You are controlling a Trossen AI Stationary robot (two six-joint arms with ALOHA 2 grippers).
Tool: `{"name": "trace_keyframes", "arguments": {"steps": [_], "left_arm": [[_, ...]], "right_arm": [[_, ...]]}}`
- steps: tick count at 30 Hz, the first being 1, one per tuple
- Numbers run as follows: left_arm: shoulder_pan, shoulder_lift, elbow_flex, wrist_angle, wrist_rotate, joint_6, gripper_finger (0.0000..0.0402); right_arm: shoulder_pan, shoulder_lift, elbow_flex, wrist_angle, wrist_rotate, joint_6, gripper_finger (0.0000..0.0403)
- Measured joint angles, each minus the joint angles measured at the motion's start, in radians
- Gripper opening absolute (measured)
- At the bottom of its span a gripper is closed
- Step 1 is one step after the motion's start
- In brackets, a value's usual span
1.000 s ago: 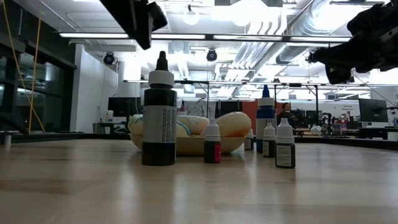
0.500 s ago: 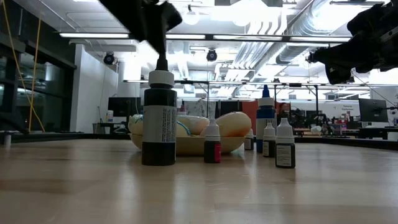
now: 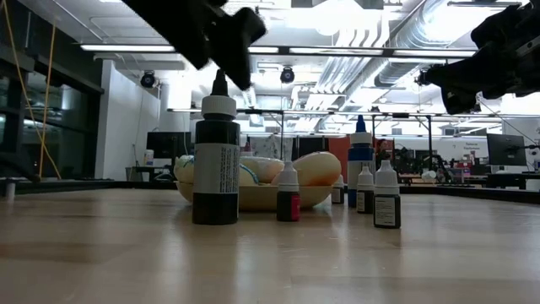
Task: Pick & Place food coloring
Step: Put the large black food coloring bottle into the green container
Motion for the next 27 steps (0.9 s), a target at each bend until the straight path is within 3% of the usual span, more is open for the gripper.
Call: {"name": "trace_keyframes", "arguments": {"steps": [27], "left_arm": [[0.001, 0.069, -0.002, -0.007, -0.046, -0.026, 0.0268]], "right_arm": [[0.000, 0.020, 0.000, 0.000, 0.000, 0.000, 0.0000]]}}
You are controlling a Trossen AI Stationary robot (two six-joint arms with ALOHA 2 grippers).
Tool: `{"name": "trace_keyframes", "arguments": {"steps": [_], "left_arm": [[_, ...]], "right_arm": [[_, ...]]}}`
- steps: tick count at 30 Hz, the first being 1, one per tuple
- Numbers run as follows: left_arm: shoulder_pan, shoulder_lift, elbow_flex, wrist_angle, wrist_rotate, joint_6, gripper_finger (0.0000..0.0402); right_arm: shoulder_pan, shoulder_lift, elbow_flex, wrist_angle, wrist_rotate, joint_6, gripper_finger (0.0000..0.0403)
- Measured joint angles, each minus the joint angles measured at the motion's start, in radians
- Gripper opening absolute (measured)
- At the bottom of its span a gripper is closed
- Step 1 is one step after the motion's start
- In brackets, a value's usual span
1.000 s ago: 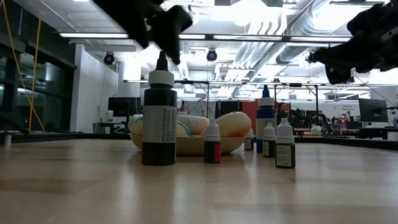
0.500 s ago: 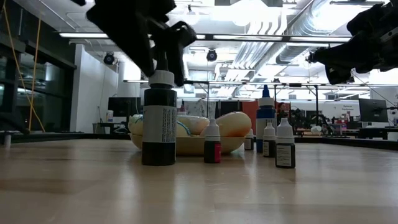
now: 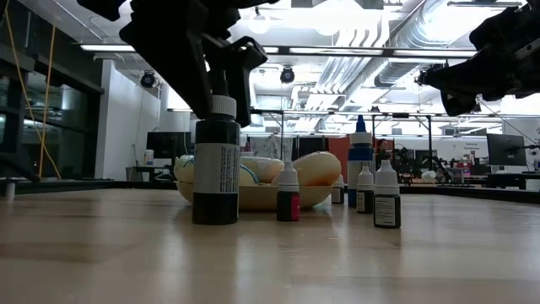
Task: Pick & Place food coloring
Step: Put the large black food coloring bottle into the green container
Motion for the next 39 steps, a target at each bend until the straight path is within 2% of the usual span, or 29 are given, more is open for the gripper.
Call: {"name": "trace_keyframes", "arguments": {"steps": [11, 23, 29, 39], "left_arm": [[0.000, 0.003, 0.000, -0.001, 0.003, -0.016, 0.0190], [0.000, 0.011, 0.001, 0.009, 0.029, -0.026, 0.0130], [0.000, 0.011, 0.001, 0.011, 0.029, -0.048, 0.0113], [0.000, 0.011, 0.020, 0.000, 0.028, -0.097, 0.0108]], "right_arm": [[0.000, 0.000, 0.000, 0.000, 0.000, 0.000, 0.0000], [0.000, 0.000, 0.000, 0.000, 0.000, 0.000, 0.0000], [0.000, 0.000, 0.000, 0.000, 0.000, 0.000, 0.0000], [0.000, 0.000, 0.000, 0.000, 0.000, 0.000, 0.0000]]}}
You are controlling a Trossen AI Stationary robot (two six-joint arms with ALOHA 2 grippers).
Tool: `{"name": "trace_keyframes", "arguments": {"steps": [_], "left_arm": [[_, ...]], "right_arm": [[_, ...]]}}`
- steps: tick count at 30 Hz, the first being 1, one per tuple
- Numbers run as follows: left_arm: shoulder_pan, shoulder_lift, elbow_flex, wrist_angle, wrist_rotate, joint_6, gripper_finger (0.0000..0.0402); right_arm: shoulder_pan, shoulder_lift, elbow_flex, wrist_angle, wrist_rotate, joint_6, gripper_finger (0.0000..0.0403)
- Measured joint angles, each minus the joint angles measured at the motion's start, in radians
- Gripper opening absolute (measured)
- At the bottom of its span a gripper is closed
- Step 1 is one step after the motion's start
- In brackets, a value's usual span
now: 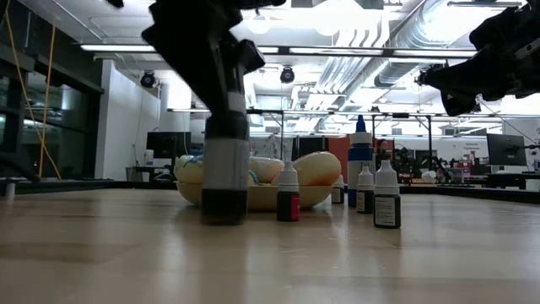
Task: Pick & Place food coloring
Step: Put the large black food coloring bottle into the green container
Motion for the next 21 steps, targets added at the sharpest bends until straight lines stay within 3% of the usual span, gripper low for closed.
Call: {"name": "trace_keyframes", "arguments": {"steps": [7, 21], "left_arm": [[0.000, 0.000, 0.143, -0.148, -0.038, -0.160, 0.0107], [0.073, 0.000, 0.447, -0.528, -0.130, -0.699, 0.0107]], "right_arm": [[0.000, 0.000, 0.000, 0.000, 0.000, 0.000, 0.0000], [0.000, 0.000, 0.000, 0.000, 0.000, 0.000, 0.0000]]}}
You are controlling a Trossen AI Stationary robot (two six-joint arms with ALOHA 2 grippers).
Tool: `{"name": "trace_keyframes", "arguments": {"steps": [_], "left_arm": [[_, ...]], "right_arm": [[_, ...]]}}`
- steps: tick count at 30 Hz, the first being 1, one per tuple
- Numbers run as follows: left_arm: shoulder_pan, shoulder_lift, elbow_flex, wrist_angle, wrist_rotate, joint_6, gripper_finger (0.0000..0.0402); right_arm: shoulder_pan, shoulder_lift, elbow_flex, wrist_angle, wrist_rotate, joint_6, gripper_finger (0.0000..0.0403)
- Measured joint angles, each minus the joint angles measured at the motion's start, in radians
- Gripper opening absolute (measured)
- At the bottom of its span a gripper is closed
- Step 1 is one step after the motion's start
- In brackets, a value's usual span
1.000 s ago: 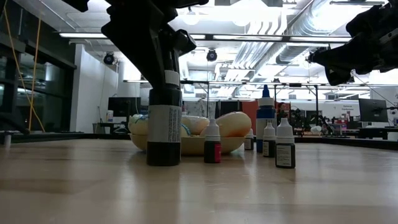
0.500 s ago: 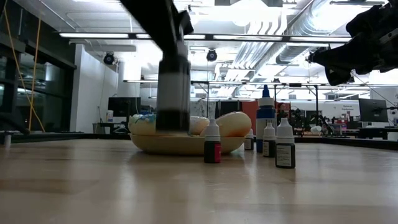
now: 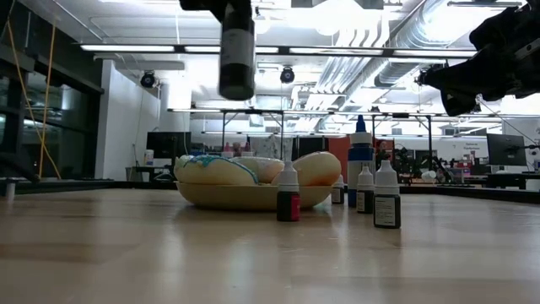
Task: Pick & Place food coloring
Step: Put the large black food coloring bottle into the green container
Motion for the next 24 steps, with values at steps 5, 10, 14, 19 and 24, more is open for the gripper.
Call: {"name": "trace_keyframes", "arguments": {"steps": [5, 10, 14, 19, 24], "left_arm": [[0.087, 0.000, 0.070, -0.039, -0.036, -0.079, 0.0107], [0.172, 0.000, 0.094, -0.043, -0.077, -0.089, 0.0107], [0.242, 0.000, 0.096, -0.042, -0.080, -0.088, 0.0107], [0.329, 0.000, 0.096, -0.029, -0.083, -0.086, 0.0107], [0.421, 0.000, 0.096, 0.015, -0.098, -0.077, 0.0107]], "right_arm": [[0.000, 0.000, 0.000, 0.000, 0.000, 0.000, 0.0000], [0.000, 0.000, 0.000, 0.000, 0.000, 0.000, 0.0000], [0.000, 0.000, 0.000, 0.000, 0.000, 0.000, 0.0000], [0.000, 0.000, 0.000, 0.000, 0.000, 0.000, 0.0000], [0.000, 0.000, 0.000, 0.000, 0.000, 0.000, 0.0000]]}}
